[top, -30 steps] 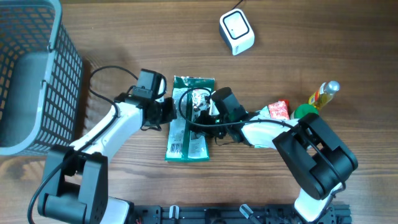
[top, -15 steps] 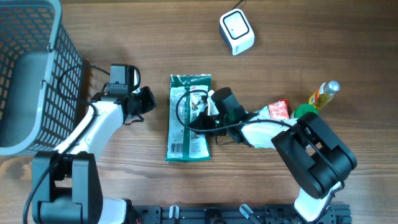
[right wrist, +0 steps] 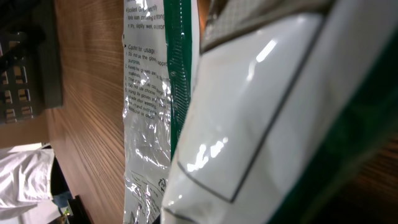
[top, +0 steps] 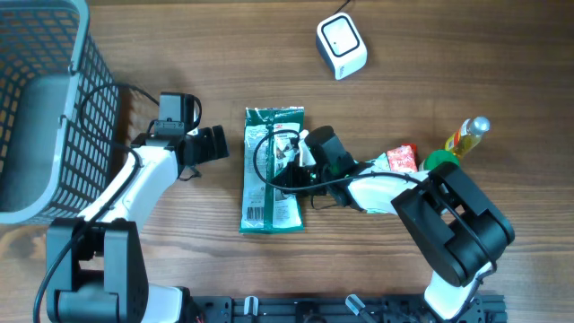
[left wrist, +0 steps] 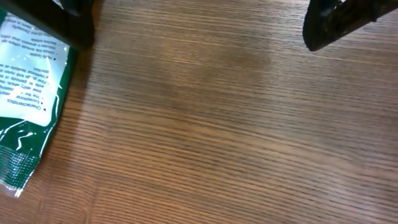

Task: Scan the item barcode
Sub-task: 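Open the left gripper and move it left, right gripper holding gloves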

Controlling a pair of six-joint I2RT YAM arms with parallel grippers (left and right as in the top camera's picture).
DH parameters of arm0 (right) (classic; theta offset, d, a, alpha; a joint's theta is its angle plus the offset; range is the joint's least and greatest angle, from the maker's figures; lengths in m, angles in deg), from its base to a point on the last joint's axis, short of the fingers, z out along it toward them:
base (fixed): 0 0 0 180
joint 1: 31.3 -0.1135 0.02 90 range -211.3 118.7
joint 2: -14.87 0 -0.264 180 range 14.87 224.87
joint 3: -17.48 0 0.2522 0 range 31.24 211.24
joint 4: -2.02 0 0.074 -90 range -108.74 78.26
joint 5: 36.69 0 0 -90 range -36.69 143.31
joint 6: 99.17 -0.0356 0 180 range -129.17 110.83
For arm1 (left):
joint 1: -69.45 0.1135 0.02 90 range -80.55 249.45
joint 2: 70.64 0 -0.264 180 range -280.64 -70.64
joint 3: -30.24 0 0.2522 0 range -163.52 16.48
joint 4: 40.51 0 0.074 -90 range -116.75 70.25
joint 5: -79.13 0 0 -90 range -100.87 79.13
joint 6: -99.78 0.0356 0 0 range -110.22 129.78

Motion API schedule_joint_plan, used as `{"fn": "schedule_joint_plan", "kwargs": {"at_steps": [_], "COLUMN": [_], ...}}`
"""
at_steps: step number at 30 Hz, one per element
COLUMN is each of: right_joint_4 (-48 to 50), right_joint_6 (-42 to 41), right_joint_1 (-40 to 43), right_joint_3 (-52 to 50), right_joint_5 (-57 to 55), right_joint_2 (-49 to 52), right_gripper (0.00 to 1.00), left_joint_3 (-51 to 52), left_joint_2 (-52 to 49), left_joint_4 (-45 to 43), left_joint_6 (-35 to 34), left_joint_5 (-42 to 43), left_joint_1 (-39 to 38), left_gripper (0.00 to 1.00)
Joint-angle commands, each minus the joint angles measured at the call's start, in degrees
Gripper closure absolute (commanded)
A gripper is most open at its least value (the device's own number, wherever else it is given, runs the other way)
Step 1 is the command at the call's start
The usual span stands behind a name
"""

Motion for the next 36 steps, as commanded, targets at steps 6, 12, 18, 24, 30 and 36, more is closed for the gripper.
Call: {"fn": "schedule_joint_plan", "kwargs": {"at_steps": [6,12,18,24,30,36], "right_joint_4": [-0.6,-0.6,-0.8,-0.8,-0.8,-0.4], "right_joint_6": [1.4,1.4,1.4,1.4,1.2,1.3], "right_joint_1": [0.2,0.2,0.2,0.2,0.2,0.2], "right_joint_3": [-1.6,-1.6,-1.6,-1.6,-1.6,-1.6], "right_joint_5": [-2.9,-2.9,-2.9,-2.9,-2.6,-1.9], "right_joint_2": [2.5,2.5,2.5,2.5,2.5,2.5], "right_gripper": [0.96,0.96,0.96,0.96,0.96,0.96], "left_joint_3": [0.2,0.2,0.2,0.2,0.2,0.2], "left_joint_2": [1.0,1.0,1.0,1.0,1.0,1.0], "left_joint_4": [-1.0,-0.9,-0.9,-0.9,-0.9,-0.9], "left_joint_6": [-0.5,-0.5,-0.5,-0.5,-0.5,-0.5], "left_joint_5": [-0.6,-0.6,-0.6,-0.6,-0.6,-0.6], "left_joint_1": [0.2,0.2,0.2,0.2,0.2,0.2], "left_gripper": [0.0,0.0,0.0,0.0,0.0,0.0]}}
